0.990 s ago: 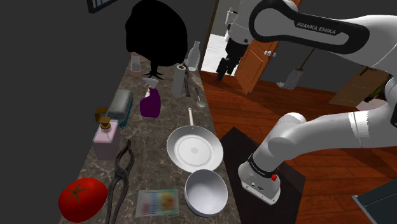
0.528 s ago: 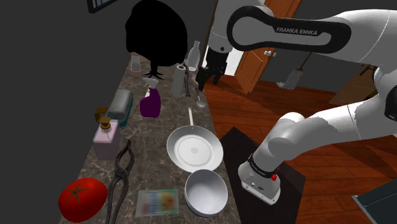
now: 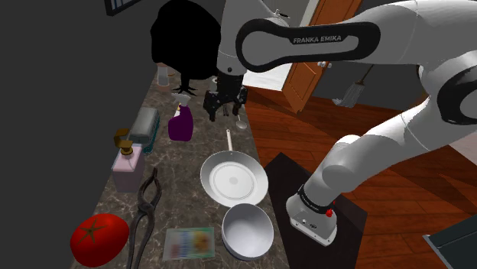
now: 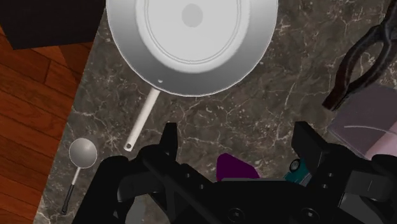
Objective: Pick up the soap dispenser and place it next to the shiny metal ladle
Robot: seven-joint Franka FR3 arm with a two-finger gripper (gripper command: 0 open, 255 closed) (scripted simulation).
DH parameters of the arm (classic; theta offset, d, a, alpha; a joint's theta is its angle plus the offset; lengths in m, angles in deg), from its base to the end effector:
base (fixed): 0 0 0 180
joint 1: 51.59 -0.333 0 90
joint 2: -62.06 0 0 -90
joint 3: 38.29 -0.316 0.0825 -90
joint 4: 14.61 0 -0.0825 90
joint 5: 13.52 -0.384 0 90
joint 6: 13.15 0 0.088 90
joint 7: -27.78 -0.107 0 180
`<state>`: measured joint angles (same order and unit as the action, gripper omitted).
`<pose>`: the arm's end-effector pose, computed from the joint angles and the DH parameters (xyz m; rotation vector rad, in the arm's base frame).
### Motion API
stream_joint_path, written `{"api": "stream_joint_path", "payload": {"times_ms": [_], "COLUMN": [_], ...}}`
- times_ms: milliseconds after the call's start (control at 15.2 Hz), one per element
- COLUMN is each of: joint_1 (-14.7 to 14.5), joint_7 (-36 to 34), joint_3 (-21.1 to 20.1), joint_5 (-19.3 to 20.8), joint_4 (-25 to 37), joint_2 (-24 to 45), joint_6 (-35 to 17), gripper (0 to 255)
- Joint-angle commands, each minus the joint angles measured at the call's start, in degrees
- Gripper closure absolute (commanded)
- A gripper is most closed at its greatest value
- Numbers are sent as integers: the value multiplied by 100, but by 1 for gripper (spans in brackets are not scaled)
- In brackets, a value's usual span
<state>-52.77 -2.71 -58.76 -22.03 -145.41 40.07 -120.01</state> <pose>0.3983 0.1814 0.4896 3.1062 -0.3571 -0.0810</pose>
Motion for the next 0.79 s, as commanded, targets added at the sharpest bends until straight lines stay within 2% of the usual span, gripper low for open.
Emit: {"api": "stream_joint_path", "payload": {"times_ms": [0,396,726], "joint_1": [11,-18,-215], "joint_7": [-485,-1790,-2848], "joint_3": [-226,-684,-838], "joint_5": [-30,126,448], "joint_4": [268,1157,2108], "joint_2": [467,1835,3072], "joint_6": [-146,-457,-594], "gripper": [0,0,0]}}
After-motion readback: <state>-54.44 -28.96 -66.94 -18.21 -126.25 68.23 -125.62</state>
